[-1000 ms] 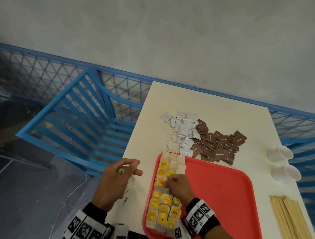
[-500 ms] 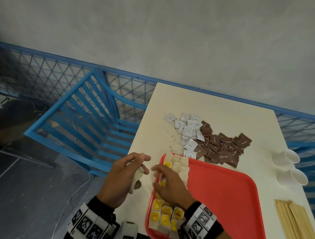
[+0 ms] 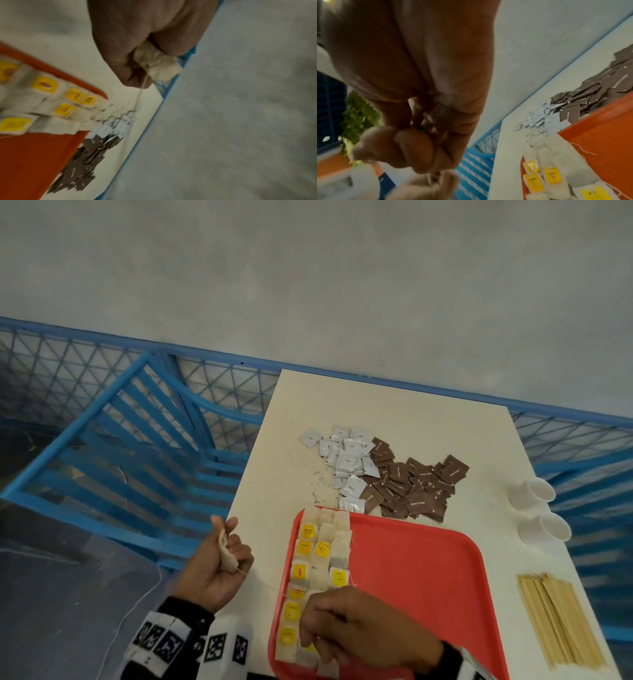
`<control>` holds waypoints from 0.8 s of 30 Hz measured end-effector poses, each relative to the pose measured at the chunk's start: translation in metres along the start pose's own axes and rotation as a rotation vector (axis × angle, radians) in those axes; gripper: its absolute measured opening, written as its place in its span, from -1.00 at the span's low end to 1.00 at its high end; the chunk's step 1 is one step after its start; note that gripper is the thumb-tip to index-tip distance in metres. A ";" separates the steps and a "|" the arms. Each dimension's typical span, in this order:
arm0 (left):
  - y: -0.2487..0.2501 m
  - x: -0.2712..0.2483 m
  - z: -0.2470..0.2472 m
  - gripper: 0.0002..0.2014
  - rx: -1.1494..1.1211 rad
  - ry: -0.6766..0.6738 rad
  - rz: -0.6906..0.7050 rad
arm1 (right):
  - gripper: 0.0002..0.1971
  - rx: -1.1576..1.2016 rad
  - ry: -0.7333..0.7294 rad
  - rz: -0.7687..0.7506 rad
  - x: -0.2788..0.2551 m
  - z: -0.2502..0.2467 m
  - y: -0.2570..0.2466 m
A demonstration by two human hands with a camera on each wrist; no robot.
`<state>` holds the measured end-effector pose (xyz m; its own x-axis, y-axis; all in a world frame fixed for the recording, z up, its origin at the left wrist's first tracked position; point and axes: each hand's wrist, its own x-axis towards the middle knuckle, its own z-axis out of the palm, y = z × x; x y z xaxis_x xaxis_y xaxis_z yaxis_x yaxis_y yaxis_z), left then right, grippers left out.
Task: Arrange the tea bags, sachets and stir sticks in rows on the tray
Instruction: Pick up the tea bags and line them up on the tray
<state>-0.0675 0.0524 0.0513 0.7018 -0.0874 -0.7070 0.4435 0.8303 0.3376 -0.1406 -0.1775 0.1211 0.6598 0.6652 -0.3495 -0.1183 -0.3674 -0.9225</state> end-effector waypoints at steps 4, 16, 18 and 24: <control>-0.046 0.009 -0.001 -0.61 0.044 0.040 -0.159 | -0.76 0.207 -0.026 -0.028 -0.022 -0.020 -0.017; -0.108 -0.009 0.051 -0.65 0.658 -0.316 -0.212 | -0.76 0.483 0.192 -0.304 -0.066 -0.086 -0.054; -0.092 -0.018 0.065 -0.57 0.825 -0.376 -0.011 | -0.76 0.461 0.258 -0.319 -0.077 -0.094 -0.054; -0.051 -0.050 0.110 -0.44 1.328 -0.615 0.633 | -0.83 0.461 0.410 -0.277 -0.081 -0.106 -0.054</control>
<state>-0.0643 -0.0462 0.1381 0.9155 -0.4022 -0.0121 -0.0758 -0.2019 0.9765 -0.1084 -0.2803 0.2168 0.9287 0.3614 -0.0835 -0.1487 0.1565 -0.9764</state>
